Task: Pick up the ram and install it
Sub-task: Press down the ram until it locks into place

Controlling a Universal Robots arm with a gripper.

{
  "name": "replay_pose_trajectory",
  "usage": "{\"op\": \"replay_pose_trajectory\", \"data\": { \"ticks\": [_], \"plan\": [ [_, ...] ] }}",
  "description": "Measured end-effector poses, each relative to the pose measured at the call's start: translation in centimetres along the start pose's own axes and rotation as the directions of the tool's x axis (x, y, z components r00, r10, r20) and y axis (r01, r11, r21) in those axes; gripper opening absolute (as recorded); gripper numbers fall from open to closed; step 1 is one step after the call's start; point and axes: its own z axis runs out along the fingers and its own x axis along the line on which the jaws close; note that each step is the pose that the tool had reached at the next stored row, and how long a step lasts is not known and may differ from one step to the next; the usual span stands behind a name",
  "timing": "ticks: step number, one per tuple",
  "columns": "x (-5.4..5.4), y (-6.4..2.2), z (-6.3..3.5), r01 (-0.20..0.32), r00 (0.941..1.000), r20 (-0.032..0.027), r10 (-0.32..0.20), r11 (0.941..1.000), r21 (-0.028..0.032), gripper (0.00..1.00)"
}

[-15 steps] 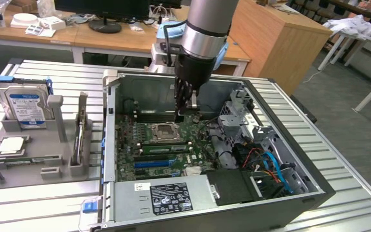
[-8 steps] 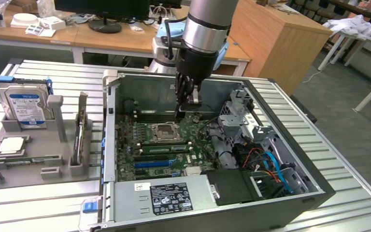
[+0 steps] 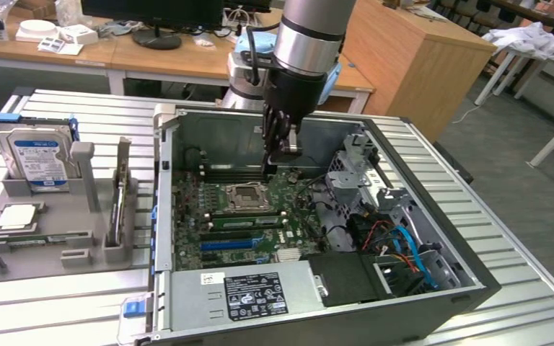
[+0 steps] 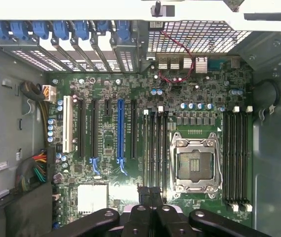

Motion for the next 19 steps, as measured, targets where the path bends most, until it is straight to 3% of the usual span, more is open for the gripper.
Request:
{"op": "replay_pose_trajectory", "data": {
  "ticks": [11,15,19],
  "plan": [
    [0.0,0.0,0.0,-0.003,1.0,0.0001,0.003,1.0,0.0,0.11],
    [0.0,0.01,0.0,-0.057,0.9984,0.0017,0.057,0.9984,-0.0008,0.11],
    [0.0,0.0,0.03,-0.127,0.9919,0.0039,0.127,0.9919,-0.0018,0.11]
  ]
}}
